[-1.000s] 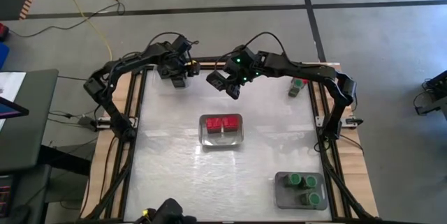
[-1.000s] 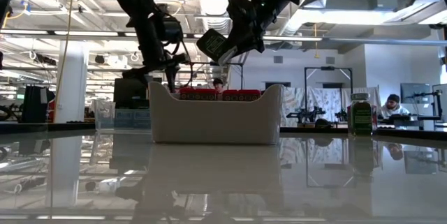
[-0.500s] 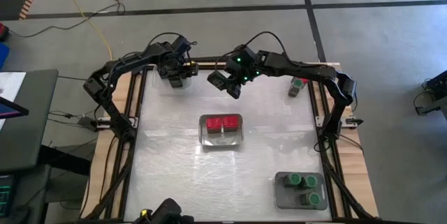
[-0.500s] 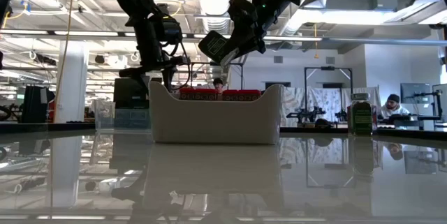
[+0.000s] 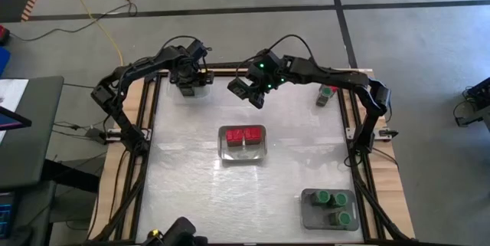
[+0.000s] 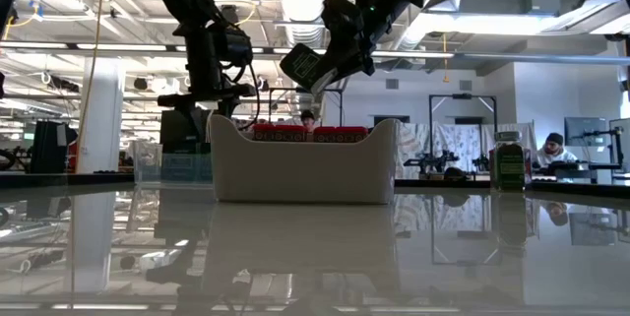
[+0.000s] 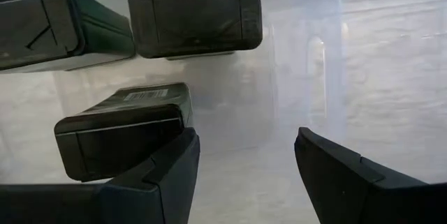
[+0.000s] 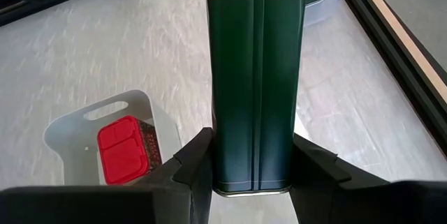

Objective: Sort spices by type
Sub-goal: Put the black seasoning can into the transparent bin

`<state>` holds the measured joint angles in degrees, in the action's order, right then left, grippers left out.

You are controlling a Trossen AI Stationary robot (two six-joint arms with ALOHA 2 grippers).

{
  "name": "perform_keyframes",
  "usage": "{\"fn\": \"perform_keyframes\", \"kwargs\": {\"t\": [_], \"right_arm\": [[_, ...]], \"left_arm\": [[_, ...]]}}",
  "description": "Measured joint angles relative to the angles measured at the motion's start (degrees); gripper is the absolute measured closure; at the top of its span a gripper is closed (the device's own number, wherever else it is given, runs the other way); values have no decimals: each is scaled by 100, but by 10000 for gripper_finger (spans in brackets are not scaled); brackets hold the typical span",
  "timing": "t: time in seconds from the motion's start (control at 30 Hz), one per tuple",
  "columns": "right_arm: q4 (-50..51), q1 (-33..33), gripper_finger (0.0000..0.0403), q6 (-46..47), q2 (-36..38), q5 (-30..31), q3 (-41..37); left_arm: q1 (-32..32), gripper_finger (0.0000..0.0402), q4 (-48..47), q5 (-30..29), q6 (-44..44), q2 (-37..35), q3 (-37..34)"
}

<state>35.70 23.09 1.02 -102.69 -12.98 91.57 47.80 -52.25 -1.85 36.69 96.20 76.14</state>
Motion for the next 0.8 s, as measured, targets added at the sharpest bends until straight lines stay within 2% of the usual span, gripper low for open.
{"fn": "perform_keyframes", "kwargs": {"t": [0.8], "right_arm": [[13,0,232,-13,-2,-1,0]], "left_arm": [[246,178,-514,-216,-155,4,-2]]}}
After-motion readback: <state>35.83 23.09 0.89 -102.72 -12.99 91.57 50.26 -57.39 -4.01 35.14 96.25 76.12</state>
